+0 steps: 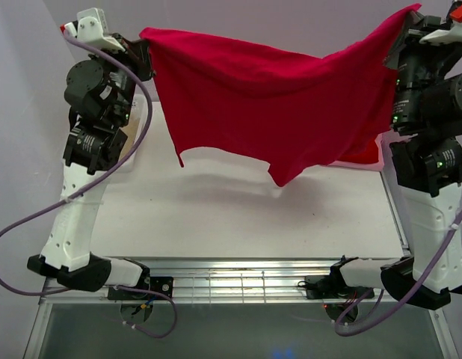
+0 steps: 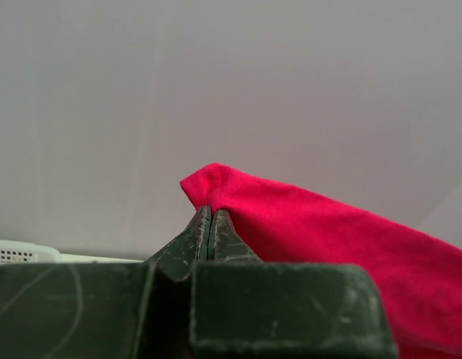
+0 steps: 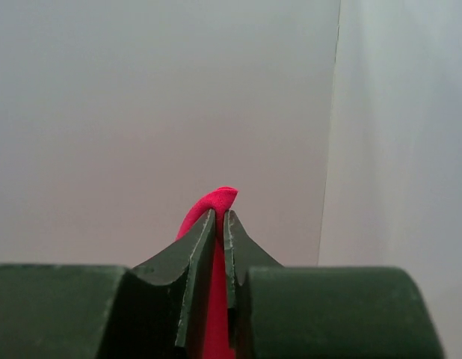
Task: Fold and stack the t-shirts
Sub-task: Flatten out the tshirt
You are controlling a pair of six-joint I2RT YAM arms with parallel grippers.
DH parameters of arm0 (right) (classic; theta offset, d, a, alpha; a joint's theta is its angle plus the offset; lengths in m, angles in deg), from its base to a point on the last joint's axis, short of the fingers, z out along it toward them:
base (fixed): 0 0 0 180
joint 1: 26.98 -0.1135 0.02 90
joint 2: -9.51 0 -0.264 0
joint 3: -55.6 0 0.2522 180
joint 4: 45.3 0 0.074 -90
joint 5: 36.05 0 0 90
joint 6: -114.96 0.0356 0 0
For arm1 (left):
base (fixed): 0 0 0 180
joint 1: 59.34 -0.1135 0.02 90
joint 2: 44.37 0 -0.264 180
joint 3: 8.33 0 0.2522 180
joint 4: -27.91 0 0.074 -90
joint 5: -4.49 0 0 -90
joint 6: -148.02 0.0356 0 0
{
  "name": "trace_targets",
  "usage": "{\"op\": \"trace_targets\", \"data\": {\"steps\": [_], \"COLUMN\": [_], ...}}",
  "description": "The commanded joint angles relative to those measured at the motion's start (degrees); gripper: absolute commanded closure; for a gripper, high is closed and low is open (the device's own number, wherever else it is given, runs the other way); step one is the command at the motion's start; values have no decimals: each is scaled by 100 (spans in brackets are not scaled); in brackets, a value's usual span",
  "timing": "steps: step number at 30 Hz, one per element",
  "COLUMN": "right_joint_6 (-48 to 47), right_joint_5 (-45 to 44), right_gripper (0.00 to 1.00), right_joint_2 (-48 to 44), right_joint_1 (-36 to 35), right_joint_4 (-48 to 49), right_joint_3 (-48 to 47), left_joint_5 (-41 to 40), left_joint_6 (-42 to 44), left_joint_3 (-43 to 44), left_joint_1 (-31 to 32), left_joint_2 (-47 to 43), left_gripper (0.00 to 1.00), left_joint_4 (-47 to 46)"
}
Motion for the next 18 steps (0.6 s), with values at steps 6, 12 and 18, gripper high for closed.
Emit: {"op": "trace_targets", "data": {"steps": [6,12,18], "right_joint_6": [384,525,762], "right_joint_5": [765,994,889], "right_gripper": [90,92,92], "right_joint_2": [-1049,-971,-453], "right_joint_1": [-8,-8,-8], "right_joint_4": [146,-415,-839], "right_joint_3": [794,-92,-779], "left_joint_5": [772,938,1080], "left_joint_6": [-640,-1264,-1748], "left_joint_3": [-1114,-413,11], "left_joint_1": [0,0,0], "left_joint_2": [-1438,-1563,-1081], "left_gripper": [100,100,100], "left_joint_4": [586,1842,3107]}}
